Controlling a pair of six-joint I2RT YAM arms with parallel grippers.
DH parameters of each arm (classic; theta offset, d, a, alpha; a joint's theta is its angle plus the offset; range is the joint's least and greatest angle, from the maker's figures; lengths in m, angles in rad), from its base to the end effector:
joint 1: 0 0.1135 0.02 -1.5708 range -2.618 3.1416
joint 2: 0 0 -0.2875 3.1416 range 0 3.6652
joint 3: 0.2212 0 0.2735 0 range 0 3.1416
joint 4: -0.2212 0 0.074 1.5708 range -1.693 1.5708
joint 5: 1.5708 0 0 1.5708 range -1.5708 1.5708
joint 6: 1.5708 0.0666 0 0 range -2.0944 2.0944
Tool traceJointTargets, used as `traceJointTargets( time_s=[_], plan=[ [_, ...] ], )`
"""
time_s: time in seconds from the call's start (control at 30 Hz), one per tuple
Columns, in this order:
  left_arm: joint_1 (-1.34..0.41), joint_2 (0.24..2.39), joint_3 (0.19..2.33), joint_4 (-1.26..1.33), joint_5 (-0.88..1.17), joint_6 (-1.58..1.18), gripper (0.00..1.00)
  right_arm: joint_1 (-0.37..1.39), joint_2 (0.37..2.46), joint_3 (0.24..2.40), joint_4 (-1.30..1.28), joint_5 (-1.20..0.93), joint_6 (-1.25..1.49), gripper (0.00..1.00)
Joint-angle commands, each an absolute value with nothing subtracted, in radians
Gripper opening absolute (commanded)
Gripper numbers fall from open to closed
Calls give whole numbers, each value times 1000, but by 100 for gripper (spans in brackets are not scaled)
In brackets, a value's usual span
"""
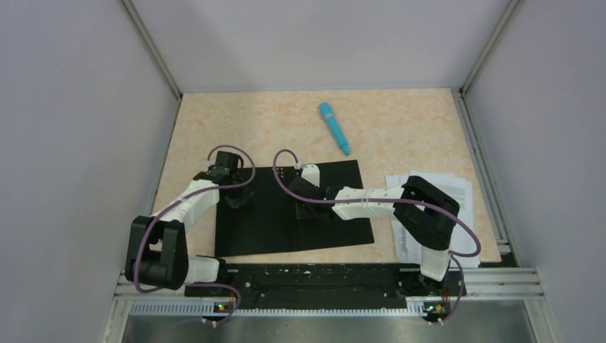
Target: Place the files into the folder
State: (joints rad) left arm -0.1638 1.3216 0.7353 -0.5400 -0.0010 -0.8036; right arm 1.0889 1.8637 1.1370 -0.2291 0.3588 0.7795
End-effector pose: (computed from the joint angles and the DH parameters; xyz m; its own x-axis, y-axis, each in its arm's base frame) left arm 0.2615 -0.0432 0.1675 -0.7354 -0.6081 -0.2991 -0.5283 0.7909 -0.3089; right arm 0.2158 0.3622 0.1449 -0.7864 -0.0835 -0.6120 -0.2572 0.9451 0.2016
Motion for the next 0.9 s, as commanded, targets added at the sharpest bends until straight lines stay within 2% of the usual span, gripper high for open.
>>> traceJointTargets(
  time_s=[0.0,0.27,0.57,0.67,0.73,0.87],
  plan=[
    [-203,1357,697,-463,77,-840,22,1062,1815,1073,-290,323,810,15],
    [-324,1394,701,-479,-31,-896,24,982,1728,974,-225,270,739,16],
    [-387,1347,709,-580,-250,-925,38,944,1708,955,-225,232,720,16],
    [-405,1313,711,-606,-310,-953,50,945,1710,974,-234,225,710,17],
    [-411,1305,701,-605,-331,-964,56,944,1711,980,-240,227,705,20],
    [-420,1340,691,-605,-336,-988,60,943,1707,990,-244,216,693,29]
  ],
)
